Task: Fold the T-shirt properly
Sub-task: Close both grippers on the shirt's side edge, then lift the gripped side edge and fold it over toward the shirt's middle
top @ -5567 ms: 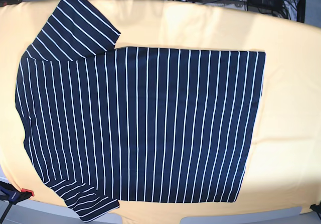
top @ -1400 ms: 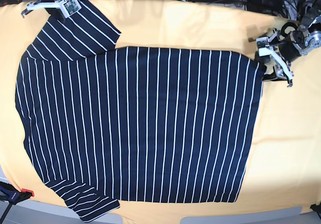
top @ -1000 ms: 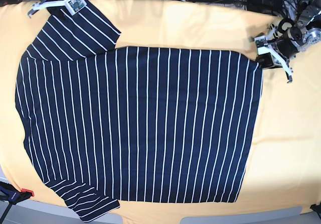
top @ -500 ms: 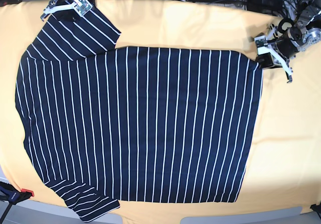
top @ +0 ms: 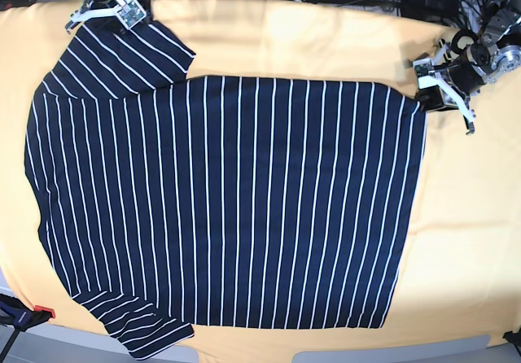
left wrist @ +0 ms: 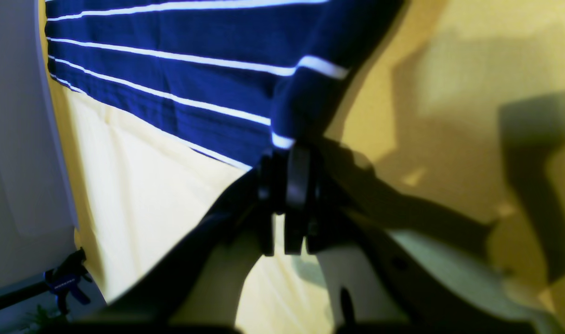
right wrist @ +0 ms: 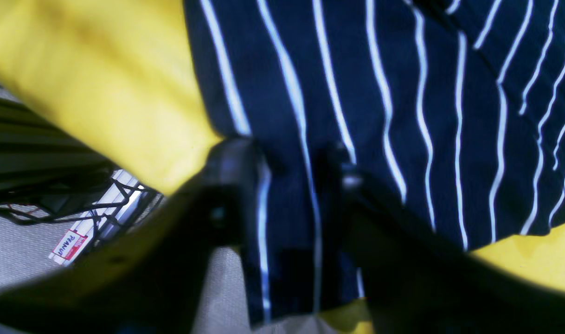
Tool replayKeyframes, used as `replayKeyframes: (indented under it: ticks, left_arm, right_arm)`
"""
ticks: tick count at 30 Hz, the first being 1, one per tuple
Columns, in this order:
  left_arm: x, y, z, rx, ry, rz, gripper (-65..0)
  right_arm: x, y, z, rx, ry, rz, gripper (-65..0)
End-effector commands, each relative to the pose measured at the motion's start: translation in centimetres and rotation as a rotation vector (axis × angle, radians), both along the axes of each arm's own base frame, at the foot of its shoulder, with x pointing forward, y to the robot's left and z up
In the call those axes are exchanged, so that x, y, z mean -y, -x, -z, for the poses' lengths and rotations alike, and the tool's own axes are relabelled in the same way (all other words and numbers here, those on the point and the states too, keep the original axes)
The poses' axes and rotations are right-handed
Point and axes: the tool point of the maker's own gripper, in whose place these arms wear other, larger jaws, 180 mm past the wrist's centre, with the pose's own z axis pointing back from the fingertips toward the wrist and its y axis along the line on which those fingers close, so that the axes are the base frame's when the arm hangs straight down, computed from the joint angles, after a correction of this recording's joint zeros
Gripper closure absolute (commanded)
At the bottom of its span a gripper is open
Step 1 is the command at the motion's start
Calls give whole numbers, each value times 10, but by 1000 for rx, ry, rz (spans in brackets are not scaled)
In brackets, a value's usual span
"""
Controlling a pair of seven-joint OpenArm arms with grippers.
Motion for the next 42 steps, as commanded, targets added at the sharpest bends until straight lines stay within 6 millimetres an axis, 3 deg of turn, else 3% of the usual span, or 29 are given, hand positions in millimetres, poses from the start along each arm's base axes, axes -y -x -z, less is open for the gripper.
replayKeyframes:
  ticks: [1, 4, 8, 15, 19, 24, 31, 42]
  left_arm:
    - [-1, -6, -9, 26, -3, 12, 0]
    - [-1, -7, -9, 26, -4, 11, 0]
    - [-1, -7, -9, 26, -4, 12, 0]
    - [3, -7, -14, 37, -20, 45, 0]
    - [5, -1, -21, 15, -50, 101, 0]
    - [-2, 10, -22, -26, -97, 149, 0]
    - [-8, 56, -7, -192, -150, 229, 0]
    - [-16, 100, -7, -352, -344, 305, 0]
  right_arm:
    - [16, 3, 3, -17, 79, 15, -131]
    - [17, 2, 1, -9, 81, 20, 0]
    - [24, -6, -6, 40, 150, 3, 0]
    - [27, -29, -47, 159, 256, 0, 0]
    - [17, -10, -56, 114, 241, -42, 0]
    - [31, 30, -48, -8, 325, -62, 0]
    - [35, 70, -45, -115, 348, -75, 0]
    - [39, 73, -44, -133, 365, -64, 0]
